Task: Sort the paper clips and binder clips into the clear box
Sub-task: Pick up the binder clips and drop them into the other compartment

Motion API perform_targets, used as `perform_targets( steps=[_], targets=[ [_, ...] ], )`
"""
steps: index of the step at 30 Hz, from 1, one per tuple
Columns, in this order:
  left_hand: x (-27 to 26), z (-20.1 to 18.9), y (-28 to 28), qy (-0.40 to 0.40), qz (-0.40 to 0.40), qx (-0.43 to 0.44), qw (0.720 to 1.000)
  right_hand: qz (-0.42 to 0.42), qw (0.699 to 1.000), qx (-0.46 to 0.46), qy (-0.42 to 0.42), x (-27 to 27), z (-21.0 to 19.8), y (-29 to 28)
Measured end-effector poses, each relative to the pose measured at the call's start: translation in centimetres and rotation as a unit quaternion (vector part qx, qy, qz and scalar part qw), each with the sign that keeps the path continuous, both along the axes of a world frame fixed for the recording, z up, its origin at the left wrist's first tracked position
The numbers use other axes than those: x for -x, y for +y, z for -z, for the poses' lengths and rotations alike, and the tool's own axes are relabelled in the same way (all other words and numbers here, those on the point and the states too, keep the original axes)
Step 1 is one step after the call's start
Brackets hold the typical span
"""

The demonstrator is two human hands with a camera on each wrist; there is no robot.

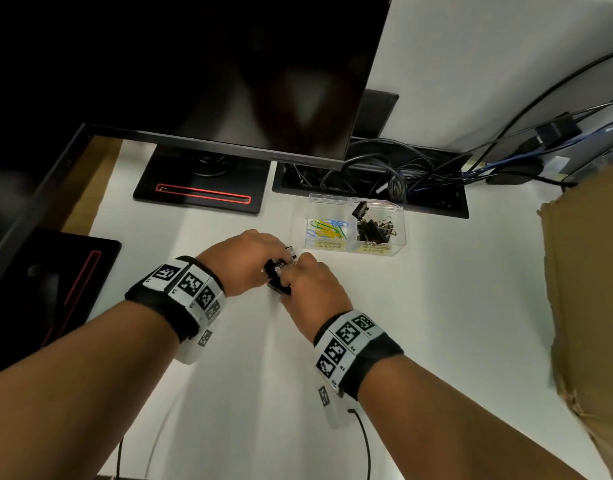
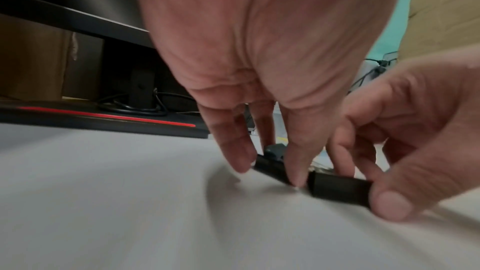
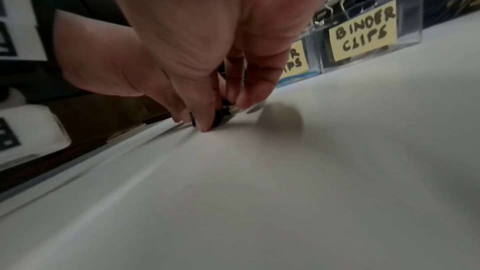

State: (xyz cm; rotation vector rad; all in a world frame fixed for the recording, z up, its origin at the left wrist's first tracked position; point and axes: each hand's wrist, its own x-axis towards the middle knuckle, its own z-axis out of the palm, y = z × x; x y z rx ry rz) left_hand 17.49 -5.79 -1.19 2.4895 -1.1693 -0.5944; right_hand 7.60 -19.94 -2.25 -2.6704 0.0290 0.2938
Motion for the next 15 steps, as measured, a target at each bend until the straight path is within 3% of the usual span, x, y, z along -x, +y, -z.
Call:
perform_targets(
  steps=[10, 15],
  targets=[
    [1.4, 1.4, 0.3, -0.080, -0.049, 0.018, 0.995, 0.005, 1.000, 0.009, 0.006, 1.0, -0.1, -1.1],
    [2.2, 1.8, -0.1, -0.106, -0.052, 0.019, 0.993, -0.037, 0.998, 0.049, 0.010, 1.7, -0.3, -1.7]
  ],
)
